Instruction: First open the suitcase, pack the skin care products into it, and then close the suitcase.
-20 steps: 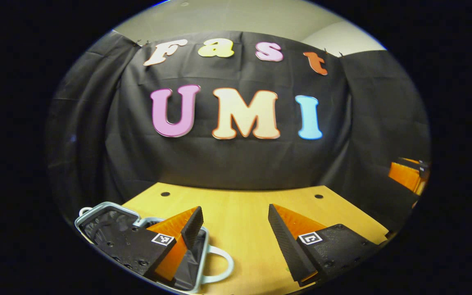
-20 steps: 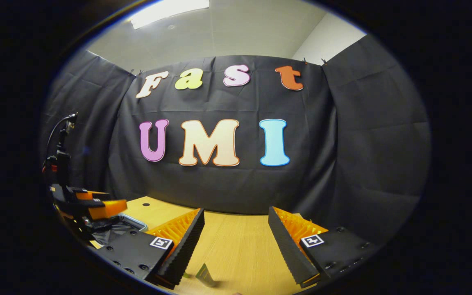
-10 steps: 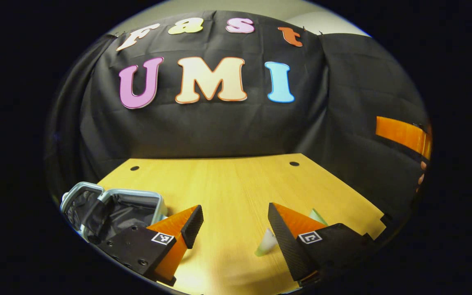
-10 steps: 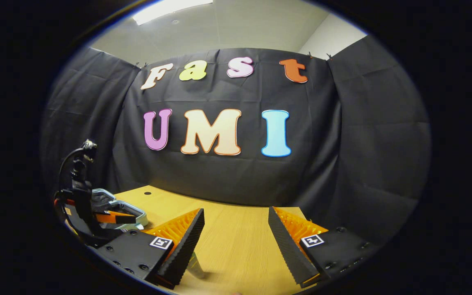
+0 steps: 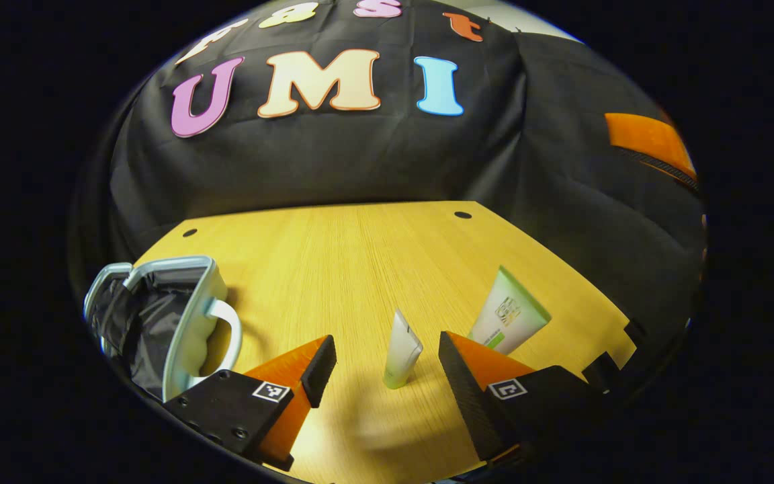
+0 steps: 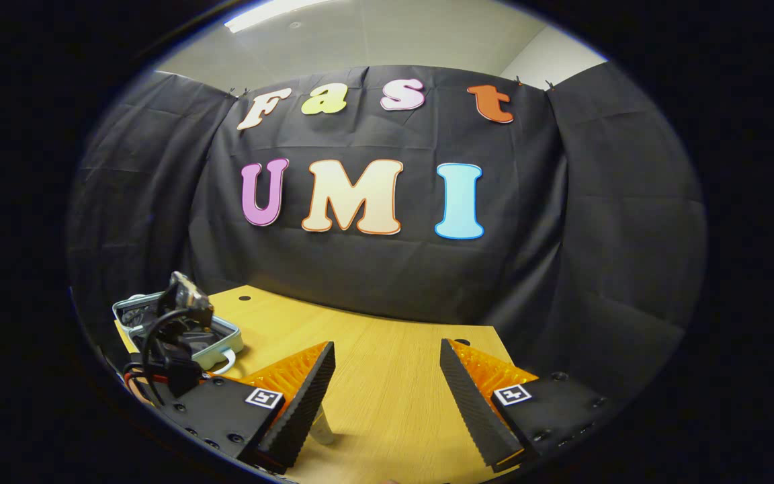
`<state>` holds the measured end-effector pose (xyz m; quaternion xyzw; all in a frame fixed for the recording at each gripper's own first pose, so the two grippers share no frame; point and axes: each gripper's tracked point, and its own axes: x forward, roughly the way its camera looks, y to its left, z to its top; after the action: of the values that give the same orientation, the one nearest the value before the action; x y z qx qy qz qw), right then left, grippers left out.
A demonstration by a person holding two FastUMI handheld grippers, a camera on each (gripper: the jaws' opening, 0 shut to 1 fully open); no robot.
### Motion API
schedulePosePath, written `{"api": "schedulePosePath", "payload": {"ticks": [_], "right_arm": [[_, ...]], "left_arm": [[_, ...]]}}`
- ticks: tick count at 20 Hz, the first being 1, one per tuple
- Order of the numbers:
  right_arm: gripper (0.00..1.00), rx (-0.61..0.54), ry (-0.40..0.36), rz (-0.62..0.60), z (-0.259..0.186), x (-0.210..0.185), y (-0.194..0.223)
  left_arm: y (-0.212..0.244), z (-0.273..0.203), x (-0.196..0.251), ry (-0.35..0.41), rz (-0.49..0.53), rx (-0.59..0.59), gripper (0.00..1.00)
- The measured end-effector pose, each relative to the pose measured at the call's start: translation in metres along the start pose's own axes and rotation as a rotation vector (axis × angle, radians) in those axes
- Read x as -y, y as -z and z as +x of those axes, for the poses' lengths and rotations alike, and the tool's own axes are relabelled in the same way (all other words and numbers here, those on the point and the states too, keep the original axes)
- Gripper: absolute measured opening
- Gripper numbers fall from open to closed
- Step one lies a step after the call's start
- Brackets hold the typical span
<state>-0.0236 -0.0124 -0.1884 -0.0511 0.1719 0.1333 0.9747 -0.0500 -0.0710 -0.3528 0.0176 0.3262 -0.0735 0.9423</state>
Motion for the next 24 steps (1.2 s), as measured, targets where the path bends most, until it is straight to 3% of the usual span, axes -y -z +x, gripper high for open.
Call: {"api": "schedulePosePath", "payload": {"ticks": [2,3,4,5,8,9,11,16,24], "right_arm": [[0.98,-0.009,-0.005,-0.004,0.000,-0.003,0.005],[0.99,-0.018,-0.007,-0.007,-0.002,-0.004,0.010],[0.99,-0.029,-0.010,-0.013,-0.003,-0.006,0.014],[0.99,-0.036,-0.010,-0.022,-0.002,-0.008,0.019],[0.99,-0.052,-0.021,-0.046,-0.004,-0.017,0.031],[0.99,-0.059,-0.031,-0.047,-0.003,-0.022,0.037],[1.00,-0.073,-0.054,-0.048,-0.001,-0.032,0.048],[0.99,-0.136,-0.096,-0.028,0.011,-0.060,0.083],[0.99,-0.329,-0.126,0.031,0.032,-0.090,0.178]], "left_arm": [[0.013,0.006,-0.001,0.001,-0.025,-0.038,0.81],[0.017,0.008,-0.002,-0.002,-0.031,-0.051,0.65],[0.019,0.009,-0.004,-0.007,-0.032,-0.054,0.60],[0.020,0.011,-0.005,-0.014,-0.029,-0.055,0.42],[0.020,0.011,-0.009,-0.019,-0.021,-0.060,0.17],[0.020,0.010,-0.011,-0.016,-0.033,-0.067,0.14],[0.013,0.006,-0.013,-0.008,-0.048,-0.071,0.07],[-0.028,-0.020,-0.024,-0.012,-0.026,-0.004,0.07],[-0.093,-0.079,-0.077,-0.120,-0.036,0.117,0.07]]}}
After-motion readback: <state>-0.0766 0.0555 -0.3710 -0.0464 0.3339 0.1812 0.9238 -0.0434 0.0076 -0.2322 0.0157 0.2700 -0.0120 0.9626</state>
